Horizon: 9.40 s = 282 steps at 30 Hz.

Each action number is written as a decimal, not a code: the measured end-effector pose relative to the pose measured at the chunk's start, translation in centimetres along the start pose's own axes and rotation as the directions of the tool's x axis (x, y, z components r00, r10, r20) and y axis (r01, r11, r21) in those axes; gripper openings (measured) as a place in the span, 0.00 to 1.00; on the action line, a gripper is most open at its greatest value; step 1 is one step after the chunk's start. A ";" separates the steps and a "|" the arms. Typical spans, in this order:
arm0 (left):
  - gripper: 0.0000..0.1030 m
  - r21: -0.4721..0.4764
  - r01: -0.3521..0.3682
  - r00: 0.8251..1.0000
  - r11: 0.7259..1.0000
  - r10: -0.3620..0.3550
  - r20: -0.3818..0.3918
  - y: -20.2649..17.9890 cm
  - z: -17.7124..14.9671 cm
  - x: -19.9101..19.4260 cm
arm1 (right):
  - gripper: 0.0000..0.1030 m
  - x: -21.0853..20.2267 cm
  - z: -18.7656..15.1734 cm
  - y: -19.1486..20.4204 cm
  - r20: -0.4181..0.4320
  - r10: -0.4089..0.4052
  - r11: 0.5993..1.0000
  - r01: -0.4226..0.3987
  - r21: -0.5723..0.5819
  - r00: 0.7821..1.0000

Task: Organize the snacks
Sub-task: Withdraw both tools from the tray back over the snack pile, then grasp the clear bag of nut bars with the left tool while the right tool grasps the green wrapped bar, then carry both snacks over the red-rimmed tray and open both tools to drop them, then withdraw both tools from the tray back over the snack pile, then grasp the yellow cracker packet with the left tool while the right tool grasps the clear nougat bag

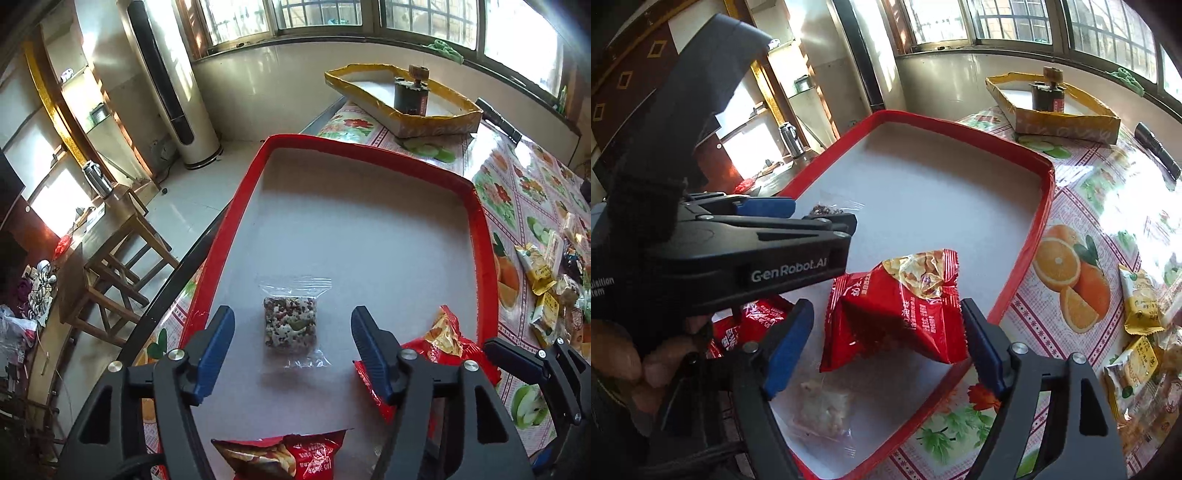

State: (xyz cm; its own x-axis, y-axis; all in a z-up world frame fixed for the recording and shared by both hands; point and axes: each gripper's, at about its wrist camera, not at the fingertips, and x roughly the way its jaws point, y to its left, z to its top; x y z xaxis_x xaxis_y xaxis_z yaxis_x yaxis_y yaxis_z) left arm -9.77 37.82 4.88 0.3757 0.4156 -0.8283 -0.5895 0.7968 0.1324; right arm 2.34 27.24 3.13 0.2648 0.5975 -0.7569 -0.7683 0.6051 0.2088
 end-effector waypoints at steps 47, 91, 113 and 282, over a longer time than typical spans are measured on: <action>0.70 0.325 0.378 0.925 0.867 -0.335 -0.180 -22.4 -6.3 -3.7 | 0.85 -20.2 -18.6 -18.0 0.094 -0.333 0.786 0.221 0.577 0.938; 0.32 0.347 0.371 0.925 0.861 -0.311 -0.218 -25.2 -6.4 -1.8 | 0.29 -16.5 -13.6 -26.3 -0.076 -0.195 0.948 0.208 0.240 0.978; 0.32 0.394 0.143 0.987 0.908 -0.162 0.015 -22.3 -8.2 -7.3 | 0.22 -22.1 -18.0 -19.6 0.204 -0.145 0.883 0.033 0.469 0.968; 0.60 0.300 0.397 0.914 0.867 -0.347 -0.209 -25.0 0.1 1.8 | 0.37 -10.1 -6.2 -23.5 0.035 -0.111 0.982 0.104 0.156 0.993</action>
State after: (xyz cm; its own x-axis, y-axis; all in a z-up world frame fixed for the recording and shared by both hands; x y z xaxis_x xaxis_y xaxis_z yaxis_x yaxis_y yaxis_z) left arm 5.77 18.73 0.12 0.3981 0.0120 -0.9172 -0.1476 0.9877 -0.0511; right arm 14.12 3.70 2.02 0.3687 0.5450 -0.7531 -0.6359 0.7387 0.2233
